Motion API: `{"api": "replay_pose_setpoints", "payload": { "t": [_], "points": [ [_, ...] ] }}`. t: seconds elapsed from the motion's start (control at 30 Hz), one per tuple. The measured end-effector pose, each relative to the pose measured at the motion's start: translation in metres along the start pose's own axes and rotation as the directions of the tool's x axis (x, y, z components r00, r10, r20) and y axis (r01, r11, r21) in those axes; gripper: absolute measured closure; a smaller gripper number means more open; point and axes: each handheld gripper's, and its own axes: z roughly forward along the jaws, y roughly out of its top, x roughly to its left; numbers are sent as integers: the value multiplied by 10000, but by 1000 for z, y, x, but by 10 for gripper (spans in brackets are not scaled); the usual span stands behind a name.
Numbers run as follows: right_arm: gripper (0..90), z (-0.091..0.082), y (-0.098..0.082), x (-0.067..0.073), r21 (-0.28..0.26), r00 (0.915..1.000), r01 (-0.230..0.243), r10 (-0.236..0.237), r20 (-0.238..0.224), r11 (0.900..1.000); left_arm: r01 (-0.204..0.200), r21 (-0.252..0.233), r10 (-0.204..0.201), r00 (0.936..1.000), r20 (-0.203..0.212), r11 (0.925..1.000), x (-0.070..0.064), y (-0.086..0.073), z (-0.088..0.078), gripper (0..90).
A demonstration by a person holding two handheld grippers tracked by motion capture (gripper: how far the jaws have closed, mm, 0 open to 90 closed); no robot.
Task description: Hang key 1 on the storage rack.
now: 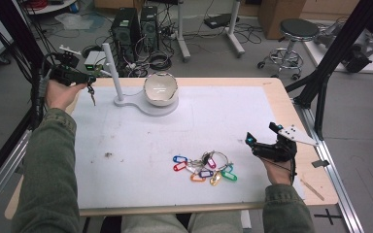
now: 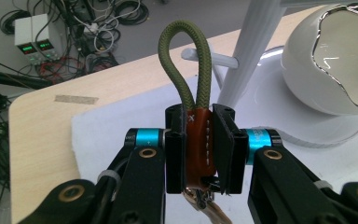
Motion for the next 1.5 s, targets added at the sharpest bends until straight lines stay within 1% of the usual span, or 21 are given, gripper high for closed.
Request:
{"api": "replay_pose_setpoints", "payload": {
  "t": [0.07,0.13,0.2,0.37,0.47,0.5,0.57,0.73,0.9,0.93,1.03,1.07,1.1,1.13,1.2,1.23,1.3,1.33,1.37,1.43,1.5],
  "points": [
    [6,0,0,0,-2,10000,10,-10,-5,10000,2,19,-2,10000,54,10000,-2,0,2,755],
    [6,0,0,0,34,10000,-19,19,-16,10000,-91,92,90,9999,110,9999,-3,-1,4,755],
    [6,0,0,0,0,10000,48,-48,-27,10000,-75,111,74,9999,115,9999,-4,-1,5,755],
    [6,0,0,0,12,10000,15,-15,-23,10000,46,135,-50,9994,356,9999,-6,-6,11,755],
    [7,0,0,0,27,10000,15,-15,-23,10000,119,161,-124,9992,370,9998,-7,-8,15,755],
    [7,1,0,0,17,10000,40,-40,-28,10000,-4,264,-5,9994,360,9997,-9,-9,18,755],
    [7,1,0,0,28,10000,45,-45,-22,10000,-68,291,56,9992,406,9996,-11,-9,20,755],
    [6,1,0,0,80,10000,45,-44,-43,10000,-117,327,101,9988,476,9994,-14,-9,25,756],
    [7,1,0,0,85,10000,40,-40,-32,10000,-186,459,166,9990,425,9988,-16,-9,26,755],
    [6,0,0,0,85,10000,23,-23,-50,10000,-218,603,196,9991,380,9979,-17,-9,26,753],
    [6,0,0,0,86,10000,31,-30,-53,10000,-191,697,164,9991,400,9974,-17,-10,26,738],
    [7,0,0,0,79,10000,33,-32,-56,10000,-132,787,111,9996,273,9968,-17,-10,26,714],
    [7,0,0,0,79,10000,33,-32,-56,10000,-132,787,111,9996,273,9968,-17,-10,26,651],
    [7,0,0,0,44,10000,51,-50,-31,10000,15,816,-43,9994,338,9967,-17,-10,25,607],
    [6,0,0,0,53,10000,16,-15,-38,10000,45,877,-81,9992,404,9961,-17,-11,25,532],
    [6,0,0,0,58,10000,20,-20,-26,10000,-92,941,84,9999,92,9955,-20,-13,25,493],
    [6,0,0,0,80,10000,9,-9,-32,10000,-91,943,111,9997,-202,9955,-21,-16,25,413],
    [6,0,0,0,80,10000,9,-9,-32,10000,-91,943,111,9997,-202,9955,-21,-16,25,363],
    [7,0,0,0,74,10000,10,-10,-31,10000,91,985,-54,9993,-370,9951,-20,-19,25,306],
    [7,0,0,0,67,10000,-3,3,-30,10000,265,1083,-200,9980,-603,9938,-19,-21,25,214],
    [7,0,0,0,74,10000,-2,2,-28,10000,293,1169,-223,9979,-607,9927,-18,-22,25,155]
  ]
}}
